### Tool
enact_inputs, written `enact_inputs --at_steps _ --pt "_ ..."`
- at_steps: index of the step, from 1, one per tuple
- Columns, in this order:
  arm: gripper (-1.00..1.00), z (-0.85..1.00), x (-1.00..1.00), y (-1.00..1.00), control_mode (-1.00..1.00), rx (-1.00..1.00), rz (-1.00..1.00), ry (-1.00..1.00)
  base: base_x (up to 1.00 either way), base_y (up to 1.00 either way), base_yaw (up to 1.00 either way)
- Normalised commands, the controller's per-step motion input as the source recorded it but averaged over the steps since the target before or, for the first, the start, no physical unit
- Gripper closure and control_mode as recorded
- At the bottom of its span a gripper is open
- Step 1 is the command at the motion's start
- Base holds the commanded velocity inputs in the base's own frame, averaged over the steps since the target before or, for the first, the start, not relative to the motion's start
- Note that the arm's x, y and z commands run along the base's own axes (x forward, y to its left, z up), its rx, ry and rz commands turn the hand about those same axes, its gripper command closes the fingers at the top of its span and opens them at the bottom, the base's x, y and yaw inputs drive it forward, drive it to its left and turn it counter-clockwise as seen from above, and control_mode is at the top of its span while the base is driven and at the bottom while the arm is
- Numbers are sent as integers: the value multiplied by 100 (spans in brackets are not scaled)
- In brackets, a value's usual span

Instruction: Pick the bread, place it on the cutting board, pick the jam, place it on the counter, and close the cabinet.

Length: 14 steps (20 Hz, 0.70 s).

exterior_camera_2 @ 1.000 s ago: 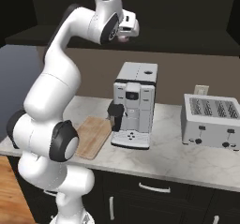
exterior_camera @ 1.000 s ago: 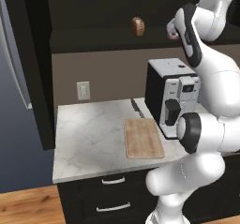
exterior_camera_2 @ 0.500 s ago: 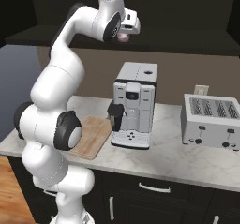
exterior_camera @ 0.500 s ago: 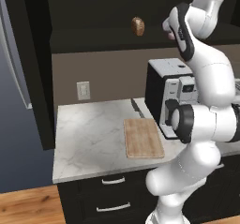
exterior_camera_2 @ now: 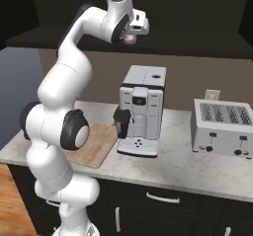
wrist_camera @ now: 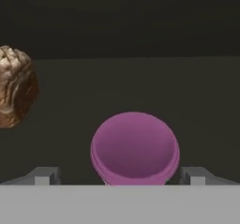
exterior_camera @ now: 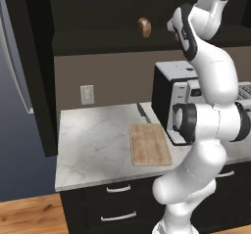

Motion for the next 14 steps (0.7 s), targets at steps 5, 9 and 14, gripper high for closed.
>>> enact_inputs --at_steps 5,9,14 --pt "-100 -3 25 -6 -100 0 0 -1 0 0 0" --pt "-100 -1 15 -9 -100 0 0 0 0 0 0" --pt "-100 -1 12 -5 -100 0 0 0 0 0 0"
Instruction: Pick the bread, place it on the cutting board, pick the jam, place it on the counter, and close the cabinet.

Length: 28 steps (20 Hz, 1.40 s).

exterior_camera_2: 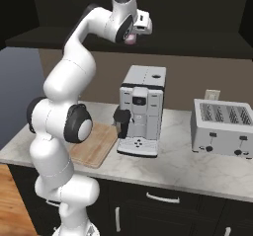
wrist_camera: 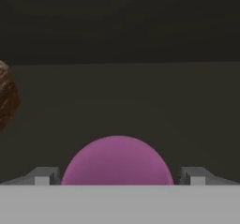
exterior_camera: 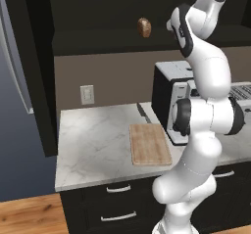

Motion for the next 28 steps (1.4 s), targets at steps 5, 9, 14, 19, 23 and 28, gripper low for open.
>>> enact_inputs --at_steps 5,9,14,19,23,28 --pt "-100 -3 1 0 -100 0 0 0 0 0 0" --pt "-100 -13 0 0 -100 0 0 0 0 0 0" --pt "-100 -19 0 0 -100 0 0 0 0 0 0" --pt "100 -22 0 0 -100 -2 0 0 0 0 0" --pt "100 -20 0 4 -100 -3 0 0 0 0 0" --pt "100 -2 0 0 -100 -2 0 0 0 0 0"
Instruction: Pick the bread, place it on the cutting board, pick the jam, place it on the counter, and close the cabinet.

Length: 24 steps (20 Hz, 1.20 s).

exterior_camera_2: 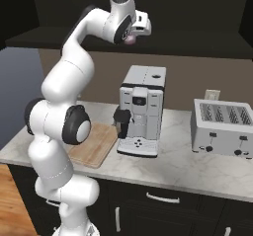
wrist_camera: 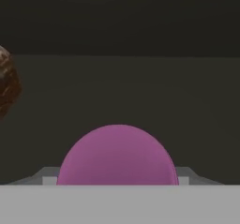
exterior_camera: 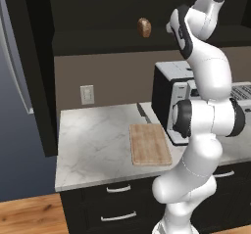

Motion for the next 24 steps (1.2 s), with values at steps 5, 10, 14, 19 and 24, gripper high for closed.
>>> enact_inputs --at_steps 5,10,14,19,24 --pt "100 0 -7 0 -100 -2 0 -1 0 0 0" --pt "100 0 -30 0 -100 -2 0 -3 0 0 0" --pt "100 0 -43 0 -100 0 0 -3 0 0 0" --pt "100 0 -48 0 -100 -2 0 -1 0 0 0" --pt "100 0 -56 0 -100 -4 0 0 0 0 0"
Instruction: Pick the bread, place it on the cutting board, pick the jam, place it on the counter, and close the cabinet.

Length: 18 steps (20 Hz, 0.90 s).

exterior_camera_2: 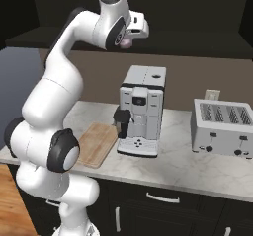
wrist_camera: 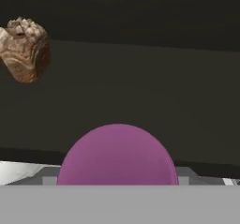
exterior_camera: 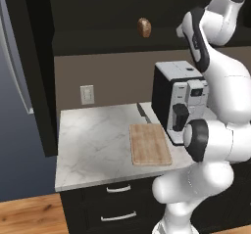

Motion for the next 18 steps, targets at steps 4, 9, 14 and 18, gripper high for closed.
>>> enact_inputs --at_steps 4,9,14,18 --pt "100 -2 -79 0 -100 -5 4 0 0 0 0" --pt "100 -5 -82 -8 -100 0 3 0 0 0 0" --pt "100 -17 -75 -14 -100 0 1 0 0 0 0" --pt "100 -28 -71 -8 -100 -1 0 1 0 0 0"
